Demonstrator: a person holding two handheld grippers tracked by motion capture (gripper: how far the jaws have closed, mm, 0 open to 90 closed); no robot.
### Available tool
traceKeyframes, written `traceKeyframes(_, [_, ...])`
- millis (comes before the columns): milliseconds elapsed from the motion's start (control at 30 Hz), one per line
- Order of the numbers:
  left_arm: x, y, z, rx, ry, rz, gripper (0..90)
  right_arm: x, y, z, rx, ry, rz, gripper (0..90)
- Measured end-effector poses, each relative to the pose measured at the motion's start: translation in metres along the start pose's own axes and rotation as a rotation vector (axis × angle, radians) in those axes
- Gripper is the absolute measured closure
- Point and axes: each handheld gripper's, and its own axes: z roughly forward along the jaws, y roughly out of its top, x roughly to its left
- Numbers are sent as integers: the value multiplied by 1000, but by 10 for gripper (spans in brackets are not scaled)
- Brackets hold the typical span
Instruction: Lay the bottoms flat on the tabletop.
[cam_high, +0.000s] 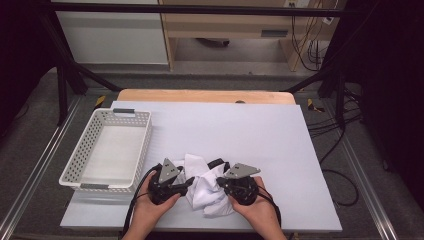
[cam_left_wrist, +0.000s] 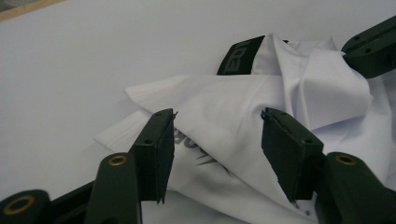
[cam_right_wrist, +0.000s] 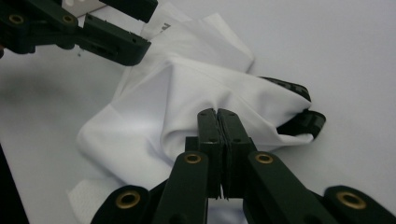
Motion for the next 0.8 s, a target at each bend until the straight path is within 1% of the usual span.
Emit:
traceKeyframes(133, [-9,3,1,-7,-25,30,478,1,-9,-5,19,5,3,896])
traceKeyframes(267, [-17,4,6,4,-51,54,504,1,-13,0,58,14,-2,896])
traceKeyframes(400, [-22,5,13,12,-66,67,540,2,-17,6,85,27,-1,896])
traceKeyframes(500, [-27,5,19,26,-87,94,573,2,-17,8,89,31,4,896])
traceKeyframes(600, [-32,6,24,34,-95,105,603,3,-18,9,91,34,7,895])
traceKeyframes(667, [-34,7,23,35,-94,121,614,2,-18,10,94,35,6,895])
traceKeyframes(800, [-34,9,18,6,-84,129,618,1,-18,9,92,41,13,894])
